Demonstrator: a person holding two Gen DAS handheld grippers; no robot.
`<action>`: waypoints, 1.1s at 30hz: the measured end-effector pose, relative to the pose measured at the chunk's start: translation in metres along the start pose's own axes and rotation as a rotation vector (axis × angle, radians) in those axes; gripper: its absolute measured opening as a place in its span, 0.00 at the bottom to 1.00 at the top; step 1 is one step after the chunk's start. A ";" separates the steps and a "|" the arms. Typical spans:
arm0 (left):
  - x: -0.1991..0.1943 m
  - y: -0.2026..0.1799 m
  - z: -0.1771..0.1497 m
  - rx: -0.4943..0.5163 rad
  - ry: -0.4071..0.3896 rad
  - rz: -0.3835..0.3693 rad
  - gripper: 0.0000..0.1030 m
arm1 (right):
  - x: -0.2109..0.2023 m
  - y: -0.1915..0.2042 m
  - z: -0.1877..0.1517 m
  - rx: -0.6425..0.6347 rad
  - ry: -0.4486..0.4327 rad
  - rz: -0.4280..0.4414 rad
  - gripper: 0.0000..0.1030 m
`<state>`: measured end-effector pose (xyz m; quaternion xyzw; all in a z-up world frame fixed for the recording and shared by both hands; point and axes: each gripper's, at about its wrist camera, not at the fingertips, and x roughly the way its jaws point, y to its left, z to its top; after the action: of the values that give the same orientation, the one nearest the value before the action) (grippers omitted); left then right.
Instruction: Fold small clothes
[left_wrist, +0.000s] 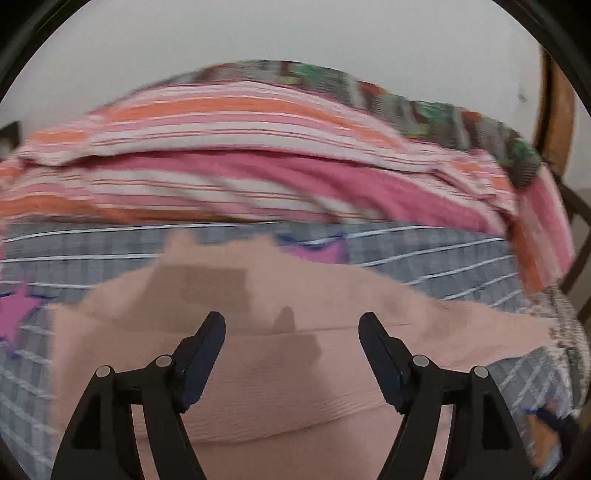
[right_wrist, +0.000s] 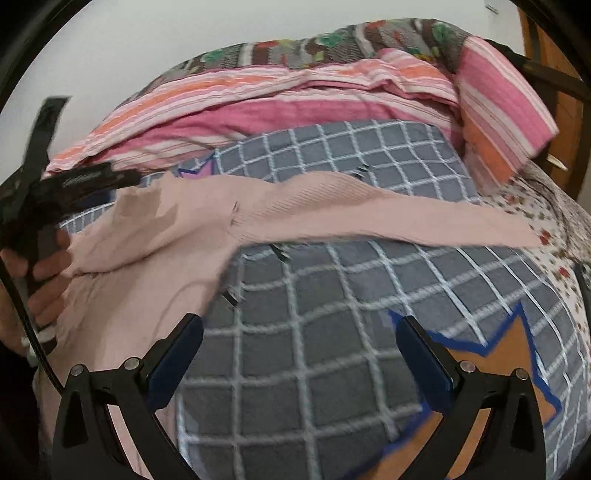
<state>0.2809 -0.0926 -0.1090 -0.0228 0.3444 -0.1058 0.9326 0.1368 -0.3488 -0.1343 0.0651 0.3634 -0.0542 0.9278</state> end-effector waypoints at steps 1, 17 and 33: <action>-0.004 0.013 -0.003 -0.008 0.008 0.028 0.71 | 0.003 0.005 0.005 -0.003 -0.004 0.014 0.98; -0.024 0.185 -0.060 -0.260 0.056 0.180 0.71 | 0.098 0.076 0.077 -0.053 0.092 0.097 0.48; 0.010 0.166 -0.053 -0.145 0.104 0.169 0.60 | 0.120 0.072 0.082 -0.084 0.025 0.081 0.03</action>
<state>0.2843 0.0688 -0.1745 -0.0553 0.3999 -0.0025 0.9149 0.2899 -0.2972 -0.1502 0.0416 0.3743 -0.0006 0.9264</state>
